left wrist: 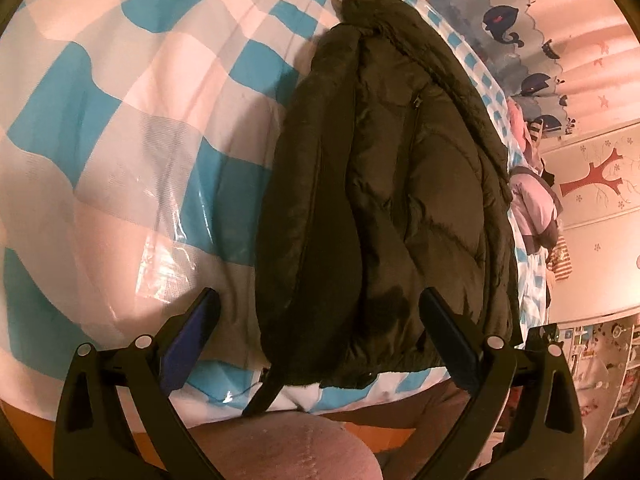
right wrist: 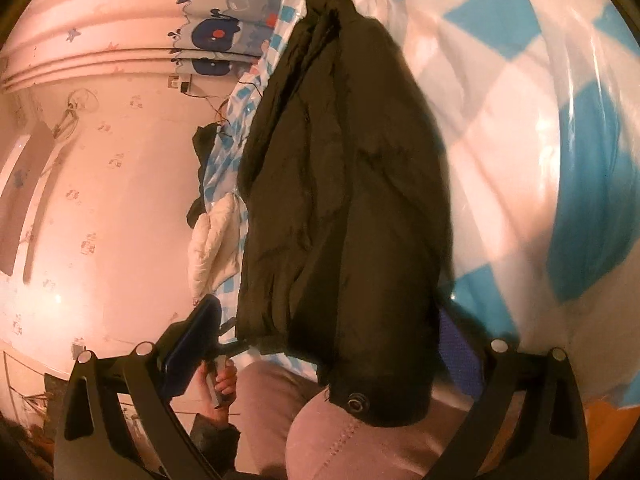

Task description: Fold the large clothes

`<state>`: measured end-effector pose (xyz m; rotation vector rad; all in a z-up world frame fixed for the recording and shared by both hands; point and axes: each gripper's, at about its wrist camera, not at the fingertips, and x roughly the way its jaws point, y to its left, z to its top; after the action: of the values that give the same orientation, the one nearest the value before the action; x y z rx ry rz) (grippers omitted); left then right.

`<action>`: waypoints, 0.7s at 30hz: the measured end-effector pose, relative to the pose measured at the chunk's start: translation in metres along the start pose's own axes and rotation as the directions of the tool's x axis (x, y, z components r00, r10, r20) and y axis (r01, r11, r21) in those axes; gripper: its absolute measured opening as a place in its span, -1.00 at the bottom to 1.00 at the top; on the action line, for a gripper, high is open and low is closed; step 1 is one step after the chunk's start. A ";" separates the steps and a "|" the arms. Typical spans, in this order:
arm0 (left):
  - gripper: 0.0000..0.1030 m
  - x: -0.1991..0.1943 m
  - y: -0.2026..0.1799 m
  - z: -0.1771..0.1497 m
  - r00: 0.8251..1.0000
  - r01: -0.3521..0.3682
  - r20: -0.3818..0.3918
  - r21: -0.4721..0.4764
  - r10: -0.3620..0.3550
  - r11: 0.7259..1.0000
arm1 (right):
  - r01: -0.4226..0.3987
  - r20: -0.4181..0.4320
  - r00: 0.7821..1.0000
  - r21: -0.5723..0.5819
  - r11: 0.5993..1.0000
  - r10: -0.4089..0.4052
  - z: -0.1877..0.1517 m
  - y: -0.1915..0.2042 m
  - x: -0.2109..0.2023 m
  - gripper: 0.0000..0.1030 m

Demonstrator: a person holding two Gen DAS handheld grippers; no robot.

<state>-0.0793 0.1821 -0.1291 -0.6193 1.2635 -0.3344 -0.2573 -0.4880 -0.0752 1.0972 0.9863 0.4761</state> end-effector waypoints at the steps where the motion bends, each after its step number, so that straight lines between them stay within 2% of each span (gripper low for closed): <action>1: 0.85 0.001 0.001 0.002 1.000 0.004 -0.001 -0.014 -0.004 1.000 | 0.007 -0.002 1.000 0.004 1.000 -0.007 0.000 -0.001 0.001 0.87; 5: 0.85 0.002 0.000 0.005 1.000 0.008 0.014 -0.042 -0.008 0.999 | 0.050 -0.002 0.999 0.018 0.999 -0.050 0.003 -0.003 0.007 0.87; 9: 0.85 0.008 -0.010 0.002 0.998 -0.056 0.012 0.016 0.056 0.998 | 0.079 -0.009 0.997 -0.014 0.997 -0.079 0.002 0.000 0.010 0.87; 12: 0.81 0.012 -0.014 0.002 0.994 -0.105 0.020 0.038 0.104 0.994 | 0.073 -0.049 0.996 -0.039 0.997 -0.075 0.003 0.002 0.011 0.85; 14: 0.43 0.014 -0.016 0.004 0.986 -0.169 0.016 0.032 0.168 0.985 | 0.071 -0.038 0.997 -0.044 0.996 -0.073 0.001 0.002 0.009 0.59; 15: 0.32 0.013 -0.017 0.006 0.984 -0.179 0.016 0.025 0.178 0.984 | 0.074 -0.037 0.996 -0.054 0.996 -0.076 0.000 0.003 0.008 0.02; 16: -0.09 0.011 -0.017 0.008 0.984 -0.175 0.016 0.021 0.175 0.984 | 0.068 -0.034 0.997 -0.055 0.996 -0.070 -0.001 0.003 0.007 -0.20; 17: -0.35 0.007 -0.019 0.010 0.983 -0.182 0.015 0.018 0.182 0.983 | 0.058 -0.027 0.998 -0.066 0.996 -0.060 -0.002 0.005 0.006 -0.32; 18: -0.43 0.004 -0.021 0.010 0.983 -0.185 0.018 0.019 0.184 0.983 | 0.053 -0.022 0.998 -0.086 0.995 -0.055 -0.003 0.009 0.006 -0.50; 19: -0.57 0.002 -0.023 0.011 0.982 -0.188 0.019 0.024 0.188 0.982 | 0.045 -0.016 0.999 -0.104 0.993 -0.047 -0.004 0.014 0.005 -0.54; 21: -0.68 -0.004 -0.027 0.010 0.981 -0.195 0.026 0.030 0.194 0.980 | 0.014 0.002 1.000 -0.137 0.990 -0.014 -0.004 0.027 0.002 -0.59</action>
<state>-0.0679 0.1656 -0.1086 -0.4667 1.2830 -0.1845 -0.2563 -0.4738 -0.0522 0.9664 0.9458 0.5240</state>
